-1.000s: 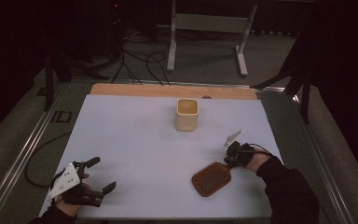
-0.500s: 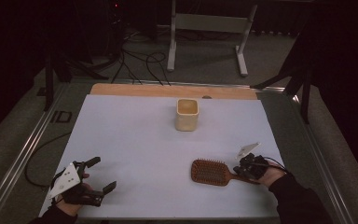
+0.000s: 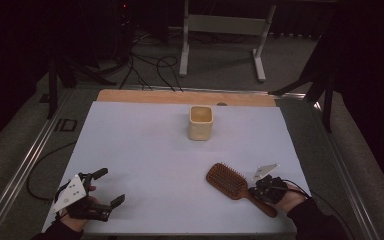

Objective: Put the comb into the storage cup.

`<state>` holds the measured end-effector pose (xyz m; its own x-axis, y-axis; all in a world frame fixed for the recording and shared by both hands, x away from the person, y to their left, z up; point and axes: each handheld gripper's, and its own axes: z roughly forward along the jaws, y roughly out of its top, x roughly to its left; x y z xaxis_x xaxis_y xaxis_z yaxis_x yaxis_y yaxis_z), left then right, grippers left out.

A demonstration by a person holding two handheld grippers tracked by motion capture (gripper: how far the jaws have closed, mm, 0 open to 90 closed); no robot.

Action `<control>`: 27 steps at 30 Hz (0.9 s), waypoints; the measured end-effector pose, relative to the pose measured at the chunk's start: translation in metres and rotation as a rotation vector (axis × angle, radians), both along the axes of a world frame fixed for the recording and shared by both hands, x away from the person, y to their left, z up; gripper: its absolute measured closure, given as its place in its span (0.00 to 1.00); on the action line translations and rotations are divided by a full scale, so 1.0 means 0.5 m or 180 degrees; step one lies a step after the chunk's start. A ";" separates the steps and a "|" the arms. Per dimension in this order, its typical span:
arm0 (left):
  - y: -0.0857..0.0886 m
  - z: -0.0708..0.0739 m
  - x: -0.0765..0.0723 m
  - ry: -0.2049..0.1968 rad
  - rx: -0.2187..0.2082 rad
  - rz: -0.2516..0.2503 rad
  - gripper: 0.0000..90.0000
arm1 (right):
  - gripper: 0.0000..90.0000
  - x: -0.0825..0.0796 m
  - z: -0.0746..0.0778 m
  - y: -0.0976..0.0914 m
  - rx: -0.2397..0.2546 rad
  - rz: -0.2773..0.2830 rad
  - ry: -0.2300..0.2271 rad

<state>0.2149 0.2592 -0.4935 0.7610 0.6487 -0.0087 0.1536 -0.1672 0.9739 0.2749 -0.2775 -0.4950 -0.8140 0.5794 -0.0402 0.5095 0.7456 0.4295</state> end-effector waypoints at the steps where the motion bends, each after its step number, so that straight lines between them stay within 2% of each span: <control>1: 0.000 0.000 0.000 -0.0001 0.0004 -0.0002 0.00 | 1.00 -0.002 -0.001 0.000 -0.0012 -0.0011 -0.0010; 12: -0.001 0.001 -0.001 -0.0005 0.0004 0.0002 0.00 | 1.00 -0.012 0.002 -0.002 0.0039 -0.0079 -0.0023; 13: -0.001 0.001 -0.001 -0.0004 0.0005 0.0004 0.00 | 1.00 -0.011 0.008 -0.005 0.0047 -0.0107 -0.0085; 17: -0.001 0.001 -0.001 -0.0002 0.0009 0.0002 0.00 | 1.00 -0.012 0.015 -0.009 0.0056 -0.0114 -0.0118; 26: -0.001 0.001 -0.001 -0.0003 0.0005 0.0004 0.00 | 0.97 -0.020 0.034 -0.019 0.0072 -0.0254 -0.0191; 27: -0.001 0.001 -0.001 -0.0001 0.0004 0.0003 0.00 | 0.97 -0.023 0.040 -0.020 0.0053 -0.0254 -0.0236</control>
<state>0.2146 0.2589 -0.4932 0.7603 0.6496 -0.0075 0.1535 -0.1684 0.9737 0.2634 -0.2876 -0.4750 -0.7604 0.6434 -0.0884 0.5333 0.6963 0.4803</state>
